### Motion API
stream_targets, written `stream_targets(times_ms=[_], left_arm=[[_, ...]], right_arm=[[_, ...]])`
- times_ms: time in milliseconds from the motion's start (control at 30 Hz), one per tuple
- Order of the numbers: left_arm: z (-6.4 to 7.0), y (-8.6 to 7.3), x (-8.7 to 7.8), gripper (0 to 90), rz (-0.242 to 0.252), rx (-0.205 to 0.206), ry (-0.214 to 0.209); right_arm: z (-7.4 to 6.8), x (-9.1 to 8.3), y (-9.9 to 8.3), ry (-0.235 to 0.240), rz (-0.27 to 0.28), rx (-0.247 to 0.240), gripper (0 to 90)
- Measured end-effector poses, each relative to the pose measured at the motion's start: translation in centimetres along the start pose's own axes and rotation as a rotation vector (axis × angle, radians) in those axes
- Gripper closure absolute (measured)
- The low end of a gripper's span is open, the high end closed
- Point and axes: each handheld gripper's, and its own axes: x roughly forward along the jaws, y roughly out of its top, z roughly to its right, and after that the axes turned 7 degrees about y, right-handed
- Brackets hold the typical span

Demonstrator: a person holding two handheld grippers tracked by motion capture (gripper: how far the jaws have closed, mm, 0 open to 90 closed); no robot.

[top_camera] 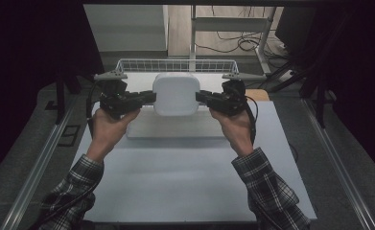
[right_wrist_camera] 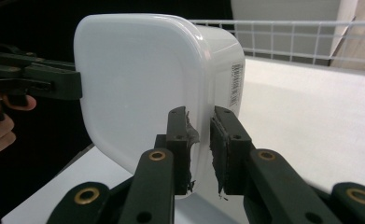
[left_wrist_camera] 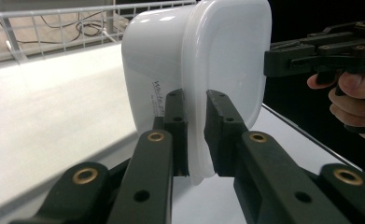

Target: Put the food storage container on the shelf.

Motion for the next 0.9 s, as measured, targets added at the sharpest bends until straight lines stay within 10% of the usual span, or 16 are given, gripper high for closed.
stream_targets(times_ms=[900], left_arm=[[-3.4, 1.5, 4.0, 64.5, -0.058, -0.073, -0.009]], right_arm=[[2.8, 3.6, 3.1, -0.044, -0.047, 0.077, 66.2]])
